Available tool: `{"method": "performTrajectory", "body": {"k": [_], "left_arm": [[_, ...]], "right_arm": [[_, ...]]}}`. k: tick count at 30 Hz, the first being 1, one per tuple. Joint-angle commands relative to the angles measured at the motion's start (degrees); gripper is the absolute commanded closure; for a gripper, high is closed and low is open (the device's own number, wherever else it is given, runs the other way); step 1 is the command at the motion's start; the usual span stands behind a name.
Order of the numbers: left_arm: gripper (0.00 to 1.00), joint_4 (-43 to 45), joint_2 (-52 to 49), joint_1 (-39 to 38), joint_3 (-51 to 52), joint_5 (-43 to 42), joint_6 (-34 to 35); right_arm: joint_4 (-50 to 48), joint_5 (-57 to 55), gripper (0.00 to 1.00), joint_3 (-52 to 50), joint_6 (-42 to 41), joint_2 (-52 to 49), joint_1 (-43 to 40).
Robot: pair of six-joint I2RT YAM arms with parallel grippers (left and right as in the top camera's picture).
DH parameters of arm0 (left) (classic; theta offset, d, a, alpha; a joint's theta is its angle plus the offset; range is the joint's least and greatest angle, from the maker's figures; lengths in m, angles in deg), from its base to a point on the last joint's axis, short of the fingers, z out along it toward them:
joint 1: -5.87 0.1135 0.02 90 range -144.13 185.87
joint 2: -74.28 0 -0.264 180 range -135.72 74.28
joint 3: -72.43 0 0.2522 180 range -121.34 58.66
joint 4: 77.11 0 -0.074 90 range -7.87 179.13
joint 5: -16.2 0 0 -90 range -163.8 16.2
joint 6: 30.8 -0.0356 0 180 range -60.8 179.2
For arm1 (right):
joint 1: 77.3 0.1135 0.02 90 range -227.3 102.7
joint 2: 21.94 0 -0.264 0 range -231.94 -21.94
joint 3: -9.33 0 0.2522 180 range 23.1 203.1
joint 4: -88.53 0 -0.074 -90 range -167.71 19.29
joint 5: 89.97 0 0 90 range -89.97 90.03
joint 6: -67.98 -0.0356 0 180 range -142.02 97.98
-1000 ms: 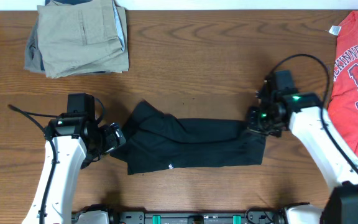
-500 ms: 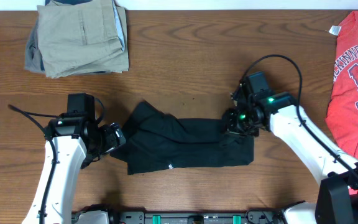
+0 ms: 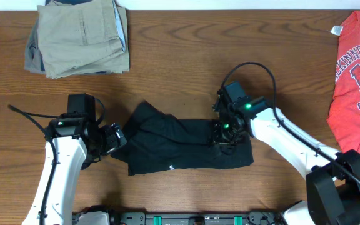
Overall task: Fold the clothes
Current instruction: 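Fold the right end leftward over the shirt with the right gripper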
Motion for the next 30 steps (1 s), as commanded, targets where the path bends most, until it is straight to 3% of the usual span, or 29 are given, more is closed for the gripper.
{"method": "performTrajectory", "body": {"k": [1, 6, 12, 13, 15, 16, 18, 20, 22, 26, 28, 30], "left_arm": [[0.00, -0.15, -0.11, 0.20, 0.39, 0.26, -1.01], [0.00, -0.07, -0.11, 0.20, 0.39, 0.26, -1.01], [0.00, -0.09, -0.11, 0.20, 0.39, 0.26, -1.01], [0.00, -0.09, -0.11, 0.20, 0.39, 0.26, -1.01], [0.00, -0.07, -0.11, 0.20, 0.39, 0.26, -1.01], [0.00, -0.07, -0.11, 0.20, 0.39, 0.26, -1.01], [0.00, -0.07, -0.11, 0.20, 0.39, 0.26, -1.01], [0.00, -0.09, -0.11, 0.20, 0.39, 0.26, -1.01], [0.00, -0.15, -0.11, 0.20, 0.39, 0.26, -1.03], [0.00, -0.17, -0.11, 0.20, 0.39, 0.26, -1.01], [0.00, -0.15, -0.11, 0.20, 0.39, 0.26, -1.01], [0.00, -0.15, -0.11, 0.20, 0.39, 0.26, -1.01]], "right_arm": [[-0.09, 2.14, 0.75, 0.48, -0.37, -0.33, 1.97], [2.75, 3.26, 0.69, 1.40, 2.40, -0.31, 1.27], [13.11, 0.87, 0.63, 7.82, 8.22, -0.31, -2.47], [14.45, -0.59, 0.56, 8.98, 8.26, -0.31, -2.99], [16.65, -3.50, 0.22, 11.41, 8.28, -0.31, -4.13], [17.20, -3.98, 0.12, 12.22, 8.66, -0.31, -4.59], [17.33, -4.00, 0.03, 13.18, 9.79, -0.31, -5.44], [17.38, -4.07, 0.03, 13.22, 10.60, -0.33, -5.79], [17.59, -4.17, 0.08, 12.68, 11.34, -0.39, -5.62], [17.38, -4.26, 0.50, 9.75, 11.37, -0.44, -4.28], [16.15, -4.17, 0.76, 7.08, 9.73, -0.44, -2.91], [13.99, -3.08, 0.88, 3.98, 8.22, -0.44, -1.22]]}}
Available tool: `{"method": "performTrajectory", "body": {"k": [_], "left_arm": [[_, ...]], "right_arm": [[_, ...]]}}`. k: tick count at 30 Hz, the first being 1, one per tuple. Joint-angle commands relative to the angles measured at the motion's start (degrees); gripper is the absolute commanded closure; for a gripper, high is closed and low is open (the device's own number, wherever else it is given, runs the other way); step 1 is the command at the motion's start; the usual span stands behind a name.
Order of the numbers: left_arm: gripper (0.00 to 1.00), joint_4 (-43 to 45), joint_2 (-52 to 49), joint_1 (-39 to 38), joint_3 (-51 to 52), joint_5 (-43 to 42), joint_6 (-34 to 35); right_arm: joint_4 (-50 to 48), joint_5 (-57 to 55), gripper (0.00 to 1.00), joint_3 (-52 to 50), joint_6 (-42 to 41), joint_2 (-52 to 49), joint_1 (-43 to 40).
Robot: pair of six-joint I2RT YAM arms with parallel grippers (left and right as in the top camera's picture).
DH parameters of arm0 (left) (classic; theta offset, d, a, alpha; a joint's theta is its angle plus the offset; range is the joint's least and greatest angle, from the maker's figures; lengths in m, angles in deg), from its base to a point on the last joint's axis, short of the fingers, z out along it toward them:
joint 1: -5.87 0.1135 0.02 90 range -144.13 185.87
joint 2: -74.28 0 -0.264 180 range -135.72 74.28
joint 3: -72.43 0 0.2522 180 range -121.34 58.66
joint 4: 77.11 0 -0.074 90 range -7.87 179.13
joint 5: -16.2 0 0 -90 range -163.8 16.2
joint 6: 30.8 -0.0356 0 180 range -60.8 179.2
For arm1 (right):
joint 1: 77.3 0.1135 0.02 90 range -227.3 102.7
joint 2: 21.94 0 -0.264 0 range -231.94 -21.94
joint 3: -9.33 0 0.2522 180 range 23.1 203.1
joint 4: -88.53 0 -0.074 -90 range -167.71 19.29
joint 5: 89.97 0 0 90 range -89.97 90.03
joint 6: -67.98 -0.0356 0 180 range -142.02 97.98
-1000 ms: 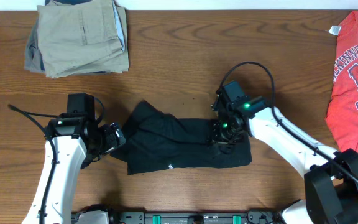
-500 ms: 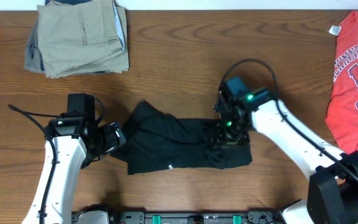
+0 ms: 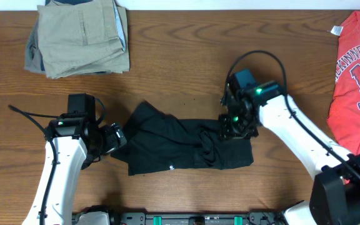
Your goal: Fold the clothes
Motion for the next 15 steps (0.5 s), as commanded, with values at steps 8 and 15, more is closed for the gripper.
{"method": "performTrajectory", "body": {"k": [8, 15], "left_arm": [[0.00, -0.28, -0.11, 0.20, 0.37, 0.26, -1.01], [0.00, -0.66, -0.11, 0.20, 0.37, 0.26, -1.01]], "right_arm": [[-14.67, 7.85, 0.95, -11.56, -8.85, -0.57, 8.76], [-23.17, 7.98, 0.94, -14.51, -15.02, -3.15, 14.56]]}}
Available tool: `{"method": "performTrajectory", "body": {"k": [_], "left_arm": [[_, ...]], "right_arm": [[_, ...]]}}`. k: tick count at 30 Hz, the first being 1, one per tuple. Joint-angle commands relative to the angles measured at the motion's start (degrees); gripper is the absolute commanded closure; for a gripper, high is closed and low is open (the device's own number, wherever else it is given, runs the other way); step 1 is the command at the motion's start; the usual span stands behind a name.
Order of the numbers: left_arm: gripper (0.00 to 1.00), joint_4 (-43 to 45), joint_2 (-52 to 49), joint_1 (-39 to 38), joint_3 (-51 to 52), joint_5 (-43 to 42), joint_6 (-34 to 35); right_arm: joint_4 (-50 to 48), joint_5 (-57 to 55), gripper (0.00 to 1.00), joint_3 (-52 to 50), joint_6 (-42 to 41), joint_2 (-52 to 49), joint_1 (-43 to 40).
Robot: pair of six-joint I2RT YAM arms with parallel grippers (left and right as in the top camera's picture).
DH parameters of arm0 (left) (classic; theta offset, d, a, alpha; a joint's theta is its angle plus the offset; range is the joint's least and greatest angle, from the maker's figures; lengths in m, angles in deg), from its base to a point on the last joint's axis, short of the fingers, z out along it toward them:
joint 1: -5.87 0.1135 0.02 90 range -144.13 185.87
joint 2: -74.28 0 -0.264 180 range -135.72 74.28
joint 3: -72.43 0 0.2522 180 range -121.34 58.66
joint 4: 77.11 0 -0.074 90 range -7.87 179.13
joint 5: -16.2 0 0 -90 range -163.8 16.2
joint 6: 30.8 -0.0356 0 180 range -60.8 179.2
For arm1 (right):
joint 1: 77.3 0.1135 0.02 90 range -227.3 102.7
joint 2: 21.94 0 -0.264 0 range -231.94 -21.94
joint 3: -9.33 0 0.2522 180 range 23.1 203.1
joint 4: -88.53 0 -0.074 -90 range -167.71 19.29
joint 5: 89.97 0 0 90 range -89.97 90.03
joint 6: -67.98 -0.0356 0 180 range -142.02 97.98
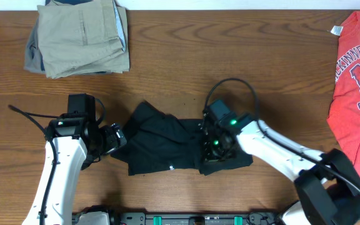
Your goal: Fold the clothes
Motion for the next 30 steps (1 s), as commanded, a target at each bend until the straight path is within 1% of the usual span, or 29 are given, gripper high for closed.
{"method": "performTrajectory", "body": {"k": [1, 4, 6, 9, 11, 12, 15, 16, 19, 24, 30], "left_arm": [[0.00, -0.35, -0.11, 0.20, 0.37, 0.26, -1.01], [0.00, -0.39, -0.11, 0.20, 0.37, 0.26, -1.01], [0.00, -0.39, -0.11, 0.20, 0.37, 0.26, -1.01], [0.00, -0.39, -0.11, 0.20, 0.37, 0.26, -1.01], [0.00, -0.39, -0.11, 0.20, 0.37, 0.26, -1.01], [0.00, -0.39, -0.11, 0.20, 0.37, 0.26, -1.01], [0.00, -0.37, -0.11, 0.20, 0.37, 0.26, -1.01], [0.00, -0.35, -0.11, 0.20, 0.37, 0.26, -1.01], [0.00, -0.37, -0.11, 0.20, 0.37, 0.26, -1.01], [0.00, -0.35, -0.11, 0.20, 0.37, 0.26, -1.01], [0.00, -0.39, -0.11, 0.20, 0.37, 0.26, -1.01]], "right_arm": [[-2.43, 1.44, 0.94, -0.50, -3.76, -1.64, 1.84], [-3.34, 1.22, 0.97, 0.94, -3.76, -1.60, 0.90], [-2.38, 1.20, 0.97, 3.13, -3.41, -1.60, -0.46], [2.27, 0.76, 0.95, 8.48, 0.09, -1.55, -3.61], [6.16, -0.13, 0.91, 12.09, 2.47, -1.57, -5.73], [7.52, -0.28, 0.87, 13.62, 3.82, -1.57, -6.71], [7.78, -0.28, 0.57, 15.50, 6.67, -1.57, -8.13], [7.28, -0.39, 0.51, 15.50, 6.62, -1.60, -8.11], [7.10, -1.66, 0.51, 15.45, 6.54, -2.21, -7.61], [6.91, -2.01, 0.54, 15.45, 4.68, -4.74, -6.10], [6.64, -5.49, 0.52, 15.45, 3.96, -11.21, -3.72]]}}
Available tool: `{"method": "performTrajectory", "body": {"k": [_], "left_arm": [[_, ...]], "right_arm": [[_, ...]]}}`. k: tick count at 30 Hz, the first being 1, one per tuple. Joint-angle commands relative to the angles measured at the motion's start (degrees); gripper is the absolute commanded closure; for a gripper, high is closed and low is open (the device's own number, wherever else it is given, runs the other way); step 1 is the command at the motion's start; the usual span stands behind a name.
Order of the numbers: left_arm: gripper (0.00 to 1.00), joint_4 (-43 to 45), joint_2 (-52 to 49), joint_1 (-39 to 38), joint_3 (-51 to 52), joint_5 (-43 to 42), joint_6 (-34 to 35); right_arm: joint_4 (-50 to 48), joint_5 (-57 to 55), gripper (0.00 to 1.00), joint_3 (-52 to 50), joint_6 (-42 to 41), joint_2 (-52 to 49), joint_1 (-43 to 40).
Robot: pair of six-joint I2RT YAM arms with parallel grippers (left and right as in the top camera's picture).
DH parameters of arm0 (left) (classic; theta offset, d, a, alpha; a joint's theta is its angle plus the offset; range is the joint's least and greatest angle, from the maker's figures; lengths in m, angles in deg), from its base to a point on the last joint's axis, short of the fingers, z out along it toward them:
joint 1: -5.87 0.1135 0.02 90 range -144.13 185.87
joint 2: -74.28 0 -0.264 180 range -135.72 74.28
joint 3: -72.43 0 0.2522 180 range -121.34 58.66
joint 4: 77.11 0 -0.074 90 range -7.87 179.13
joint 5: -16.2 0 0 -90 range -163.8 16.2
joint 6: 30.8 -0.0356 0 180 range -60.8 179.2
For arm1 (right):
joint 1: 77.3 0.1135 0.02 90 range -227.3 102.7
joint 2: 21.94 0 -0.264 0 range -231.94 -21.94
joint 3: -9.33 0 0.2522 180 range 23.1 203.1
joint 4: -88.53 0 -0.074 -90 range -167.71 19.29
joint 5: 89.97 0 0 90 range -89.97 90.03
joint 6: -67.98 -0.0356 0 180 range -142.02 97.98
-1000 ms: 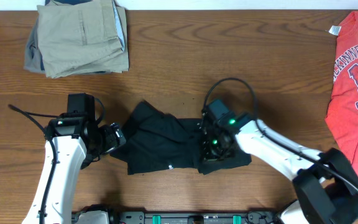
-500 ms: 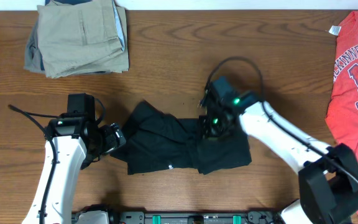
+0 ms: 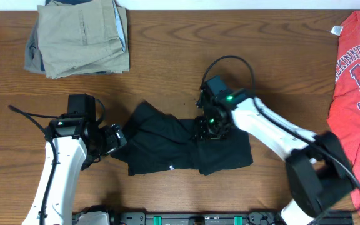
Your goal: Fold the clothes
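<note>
A black garment [image 3: 167, 147] lies crumpled across the middle of the table, with a flatter panel at its right end [image 3: 230, 153]. My right gripper [image 3: 206, 128] is down on the garment's upper edge near the middle, its fingers pressed into the cloth and seemingly pinched on a fold. My left gripper [image 3: 115, 139] rests at the garment's left edge. Against the dark cloth I cannot make out how its fingers stand.
A stack of folded khaki clothes [image 3: 80, 37] sits at the back left. A red T-shirt [image 3: 355, 81] lies along the right edge. The wooden table [image 3: 180, 69] shows between them.
My right gripper has moved up and slightly left, from the garment's lower middle to its upper edge. The right panel of cloth now reaches further up. The left arm is unchanged.
My right gripper was first on the garment's right part, then a little further right and higher with a wrinkle beside it. Then it was lower and nearer the middle. Now it is at the upper edge, and the right end lies as a flatter panel. The left arm stayed put.
</note>
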Motion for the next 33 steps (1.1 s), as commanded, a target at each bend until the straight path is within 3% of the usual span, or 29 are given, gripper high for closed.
{"method": "performTrajectory", "body": {"k": [1, 5, 7, 10, 11, 33], "left_arm": [[0.00, -0.26, -0.11, 0.20, 0.33, 0.26, -1.01], [0.00, -0.22, -0.11, 0.20, 0.33, 0.26, -1.01], [0.00, -0.22, -0.11, 0.20, 0.33, 0.26, -1.01], [0.00, -0.22, -0.11, 0.20, 0.33, 0.26, -1.01], [0.00, -0.22, -0.11, 0.20, 0.33, 0.26, -1.01], [0.00, -0.22, -0.11, 0.20, 0.33, 0.26, -1.01]], "right_arm": [[-0.52, -2.69, 0.52, 0.44, -0.76, -3.67, 1.60], [-1.84, -3.17, 0.54, 0.44, -0.79, -5.57, 2.32], [-2.58, -3.61, 0.61, 0.44, -0.79, -5.60, 2.43], [-3.10, -6.34, 0.92, 0.55, -3.15, -5.60, 2.43], [-3.08, -7.56, 0.99, 0.55, -4.07, -5.60, 2.36], [-0.83, -10.86, 0.99, 7.21, -7.02, -5.51, -1.95]]}}
